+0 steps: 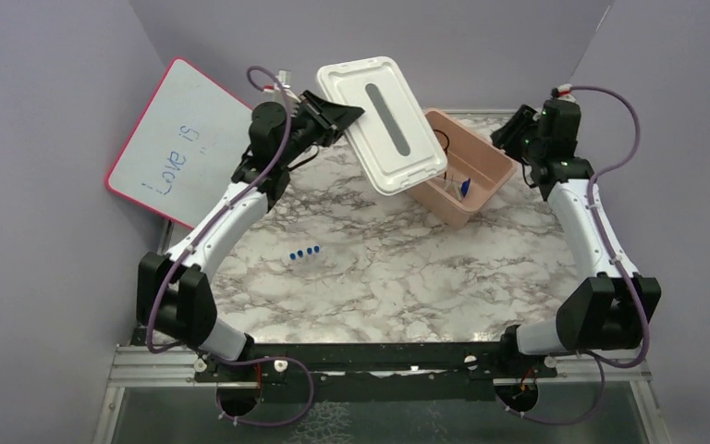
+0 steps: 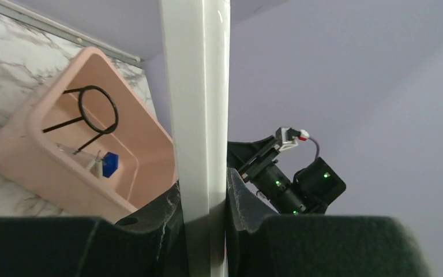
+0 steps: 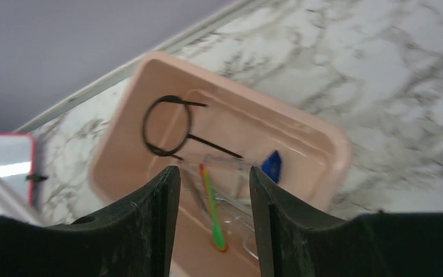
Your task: Organize the chemistry lab equipment
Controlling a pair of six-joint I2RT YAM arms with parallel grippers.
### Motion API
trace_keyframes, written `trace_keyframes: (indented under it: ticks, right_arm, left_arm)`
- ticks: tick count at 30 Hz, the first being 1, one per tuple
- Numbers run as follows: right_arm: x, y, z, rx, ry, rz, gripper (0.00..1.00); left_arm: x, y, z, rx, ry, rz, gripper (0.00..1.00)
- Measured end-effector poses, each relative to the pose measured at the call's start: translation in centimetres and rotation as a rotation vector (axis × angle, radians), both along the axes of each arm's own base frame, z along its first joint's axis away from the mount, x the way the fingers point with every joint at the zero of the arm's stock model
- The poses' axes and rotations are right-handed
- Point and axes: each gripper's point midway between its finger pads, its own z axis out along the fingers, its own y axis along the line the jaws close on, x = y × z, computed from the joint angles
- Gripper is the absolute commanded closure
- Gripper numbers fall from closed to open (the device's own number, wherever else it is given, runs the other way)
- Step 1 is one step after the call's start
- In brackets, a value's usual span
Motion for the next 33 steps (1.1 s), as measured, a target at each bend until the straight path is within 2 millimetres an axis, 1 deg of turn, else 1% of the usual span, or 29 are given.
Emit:
trace_keyframes:
  ticks: [1,2,3,4,6,7,9,11,14,16,18,20,23,25,26,33]
  right_arm:
    - [-0.2,-2.0,-1.2,0.011,0.035,-0.05,0.47]
    - [-0.5,-3.4,-2.1,0.019,0.059,-0.088,0.46]
    - [-0.9,-5.1,-3.4,0.037,0.09,-0.138,0.46]
    - [-1.5,-6.4,-4.5,0.054,0.12,-0.176,0.46]
    - [-2.6,-8.4,-6.2,0.09,0.166,-0.241,0.46]
    - [-3.2,-9.0,-7.3,0.111,0.195,-0.27,0.46]
    - [-3.8,-10.1,-7.5,0.131,0.203,-0.309,0.46]
    - [-4.6,-10.3,-7.6,0.147,0.21,-0.333,0.46]
    - [-5.5,-10.9,-6.6,0.151,0.188,-0.376,0.46]
    - [-5.8,-11.2,-5.8,0.151,0.168,-0.397,0.46]
    - [-6.0,-11.5,-5.4,0.152,0.156,-0.42,0.46]
    - [-6.2,-11.9,-5.4,0.151,0.154,-0.442,0.46]
    - [-6.7,-12.4,-6.0,0.138,0.171,-0.475,0.46]
    - [-7.0,-12.6,-6.2,0.133,0.183,-0.483,0.46]
    - [-7.0,-12.6,-6.3,0.131,0.186,-0.483,0.46]
    - [-6.8,-12.0,-6.8,0.131,0.204,-0.439,0.47]
  left_arm:
    - [0.3,-1.3,-0.1,-0.005,0.008,-0.015,1.0]
    - [0.8,-2.8,-0.3,-0.013,0.021,-0.031,1.0]
    - [1.1,-3.8,-0.4,-0.017,0.029,-0.039,1.0]
    - [1.6,-4.9,-0.5,-0.029,0.042,-0.044,1.0]
    - [2.6,-7.5,-1.0,-0.053,0.073,-0.051,1.0]
    - [3.1,-8.4,-1.3,-0.063,0.085,-0.052,1.0]
    - [4.0,-10.2,-1.6,-0.083,0.103,-0.045,1.0]
    - [5.2,-12.3,-2.6,-0.098,0.13,-0.028,1.0]
    - [6.4,-14.4,-4.0,-0.107,0.154,0.012,1.0]
    - [7.0,-16.1,-4.9,-0.107,0.165,0.043,1.0]
    - [7.3,-17.5,-5.5,-0.106,0.163,0.07,1.0]
    - [7.8,-19.1,-6.0,-0.11,0.159,0.099,1.0]
    - [7.9,-20.6,-6.6,-0.116,0.164,0.118,1.0]
    - [7.9,-21.4,-7.3,-0.116,0.173,0.131,1.0]
    - [8.0,-21.5,-7.7,-0.115,0.177,0.14,1.0]
    - [9.1,-21.5,-10.4,-0.1,0.213,0.2,1.0]
